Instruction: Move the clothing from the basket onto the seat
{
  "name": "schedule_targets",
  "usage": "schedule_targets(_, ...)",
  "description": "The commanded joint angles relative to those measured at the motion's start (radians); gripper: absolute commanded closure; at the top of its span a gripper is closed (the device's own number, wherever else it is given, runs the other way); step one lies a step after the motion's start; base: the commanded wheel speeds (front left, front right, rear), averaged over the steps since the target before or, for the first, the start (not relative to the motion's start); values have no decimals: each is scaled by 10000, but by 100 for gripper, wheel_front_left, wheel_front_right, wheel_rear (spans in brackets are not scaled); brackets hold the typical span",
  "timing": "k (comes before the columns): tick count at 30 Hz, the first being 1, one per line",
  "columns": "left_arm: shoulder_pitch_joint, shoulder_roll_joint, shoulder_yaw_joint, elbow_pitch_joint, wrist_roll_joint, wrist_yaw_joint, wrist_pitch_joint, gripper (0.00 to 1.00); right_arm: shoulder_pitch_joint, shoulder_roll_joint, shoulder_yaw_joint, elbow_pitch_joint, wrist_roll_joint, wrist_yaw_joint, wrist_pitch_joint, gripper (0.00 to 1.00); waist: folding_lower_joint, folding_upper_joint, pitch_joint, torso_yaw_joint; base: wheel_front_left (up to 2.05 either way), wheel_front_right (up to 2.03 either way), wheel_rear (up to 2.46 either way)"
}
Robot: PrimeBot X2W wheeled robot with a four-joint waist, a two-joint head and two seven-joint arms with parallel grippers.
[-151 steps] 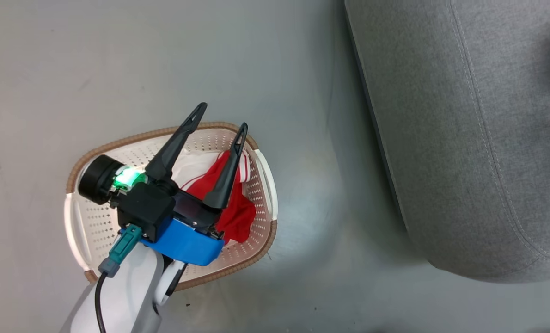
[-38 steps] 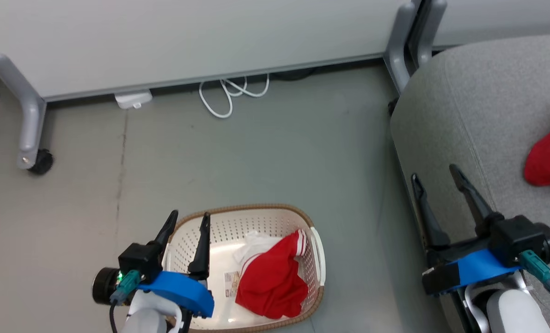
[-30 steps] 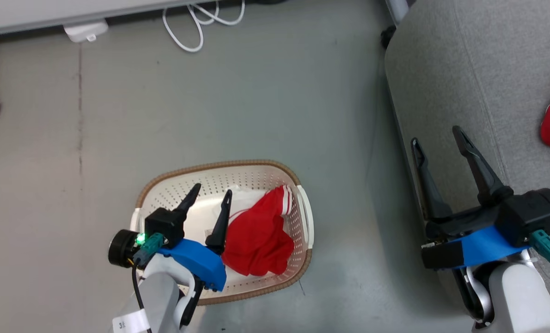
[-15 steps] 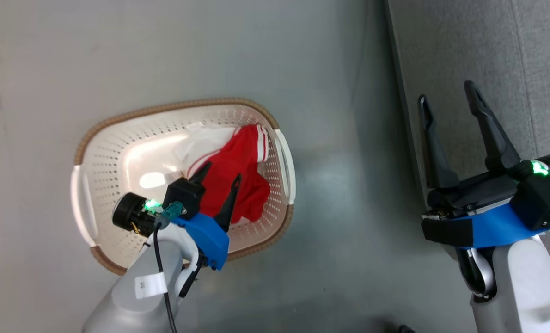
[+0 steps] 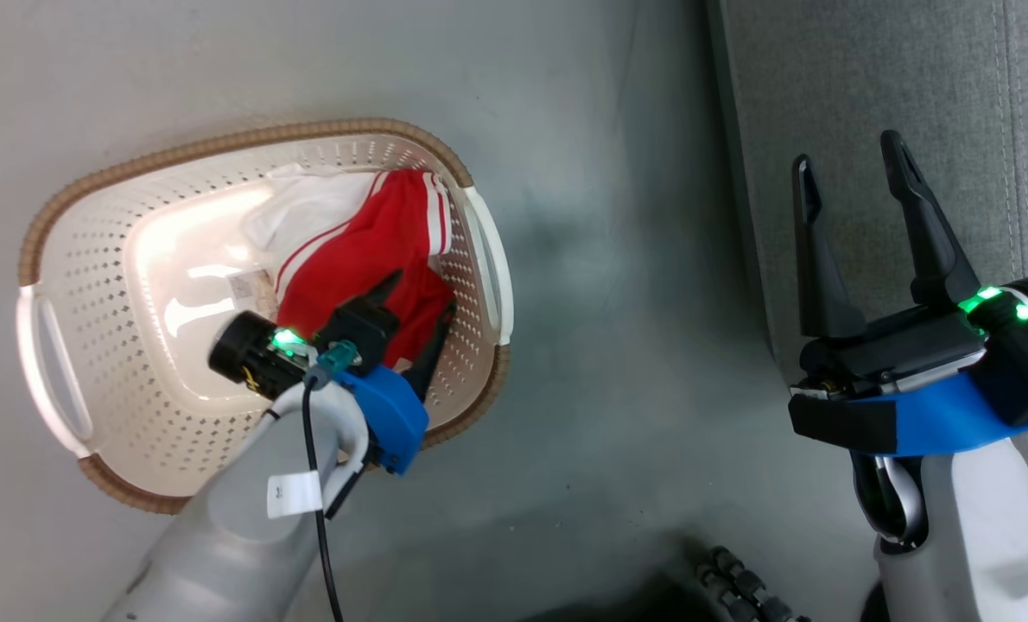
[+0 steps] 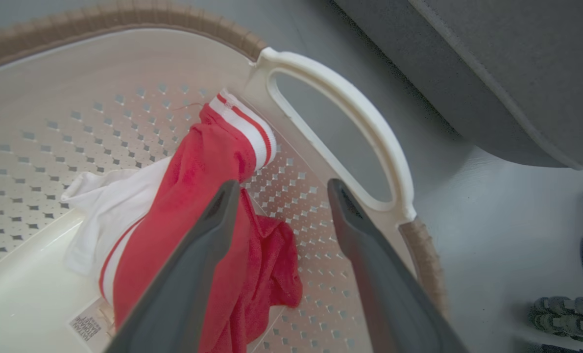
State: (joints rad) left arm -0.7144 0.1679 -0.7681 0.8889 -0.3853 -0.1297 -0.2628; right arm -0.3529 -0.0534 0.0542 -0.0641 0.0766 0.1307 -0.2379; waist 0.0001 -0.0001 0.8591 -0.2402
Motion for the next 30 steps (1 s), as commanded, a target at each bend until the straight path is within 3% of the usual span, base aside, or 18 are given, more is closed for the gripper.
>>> schedule_targets(1,-268,120,-32,83,78,-9,-30,0,-184,41,4,18,98,1,-53,0,-1,1,168,-108,0,0,0)
schedule_targets(5,-607,140,1,567,247,109,-30,0,-257,39,72,64,300,1,-156,0,-1,1,396,-234,0,0,0)
schedule_targets(19,-1487,53,141,2348,576,1361,-30,0,-431,40,300,238,641,1,-266,0,-1,1,846,-494,0,0,0)
schedule_targets(30,-1872,-80,367,3160,236,1410,-30,0,-479,41,415,304,729,1,-283,0,-1,1,1086,-504,0,0,0)
